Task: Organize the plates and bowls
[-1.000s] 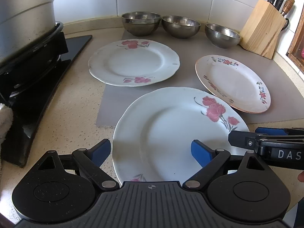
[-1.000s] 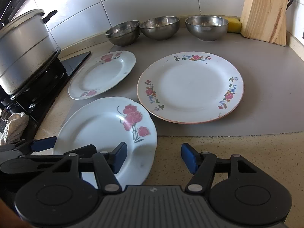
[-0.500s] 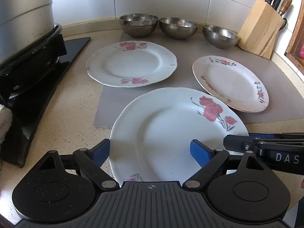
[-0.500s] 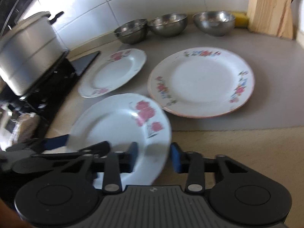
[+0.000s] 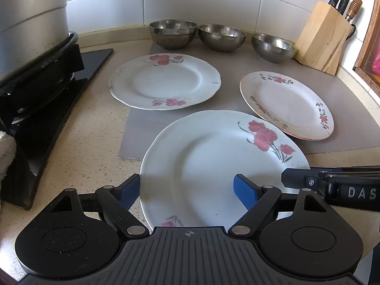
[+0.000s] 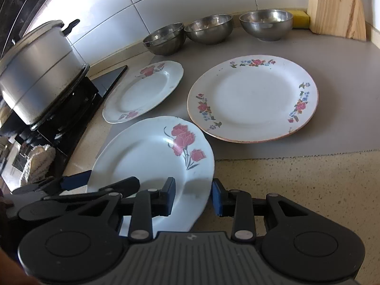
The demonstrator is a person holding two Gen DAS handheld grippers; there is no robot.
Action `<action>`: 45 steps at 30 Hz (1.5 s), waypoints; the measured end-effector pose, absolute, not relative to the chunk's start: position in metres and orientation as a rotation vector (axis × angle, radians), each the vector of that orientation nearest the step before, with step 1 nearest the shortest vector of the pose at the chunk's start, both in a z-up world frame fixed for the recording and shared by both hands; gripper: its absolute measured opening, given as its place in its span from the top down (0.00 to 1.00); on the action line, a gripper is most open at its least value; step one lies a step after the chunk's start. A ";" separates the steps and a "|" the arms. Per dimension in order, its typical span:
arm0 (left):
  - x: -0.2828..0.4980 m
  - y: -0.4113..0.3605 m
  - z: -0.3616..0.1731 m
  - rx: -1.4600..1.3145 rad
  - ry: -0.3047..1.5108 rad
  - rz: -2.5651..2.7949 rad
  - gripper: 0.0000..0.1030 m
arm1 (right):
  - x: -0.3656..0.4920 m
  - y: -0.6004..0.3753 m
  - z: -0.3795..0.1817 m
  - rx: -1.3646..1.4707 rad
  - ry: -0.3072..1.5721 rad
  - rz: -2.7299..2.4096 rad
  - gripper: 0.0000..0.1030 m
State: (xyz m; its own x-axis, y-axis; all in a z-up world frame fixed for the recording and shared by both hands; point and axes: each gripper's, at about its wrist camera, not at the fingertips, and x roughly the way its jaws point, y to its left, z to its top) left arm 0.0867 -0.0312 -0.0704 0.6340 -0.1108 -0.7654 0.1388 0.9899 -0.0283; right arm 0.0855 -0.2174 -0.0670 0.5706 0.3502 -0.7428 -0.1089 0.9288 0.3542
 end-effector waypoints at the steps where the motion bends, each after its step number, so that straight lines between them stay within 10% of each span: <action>1: 0.087 -0.030 -0.070 0.031 0.871 -0.141 0.25 | 0.084 -0.216 -0.067 0.271 0.923 0.272 0.83; 45: 0.127 -0.106 -0.019 0.102 0.683 -0.282 0.32 | 0.096 -0.288 -0.013 0.380 0.720 0.131 0.83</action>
State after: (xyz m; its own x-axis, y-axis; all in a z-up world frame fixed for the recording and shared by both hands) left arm 0.1269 -0.1056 -0.0192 0.7395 -0.2231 -0.6352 0.2897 0.9571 0.0011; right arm 0.0956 -0.2884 -0.0133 0.7467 0.2462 -0.6179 0.0121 0.9238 0.3827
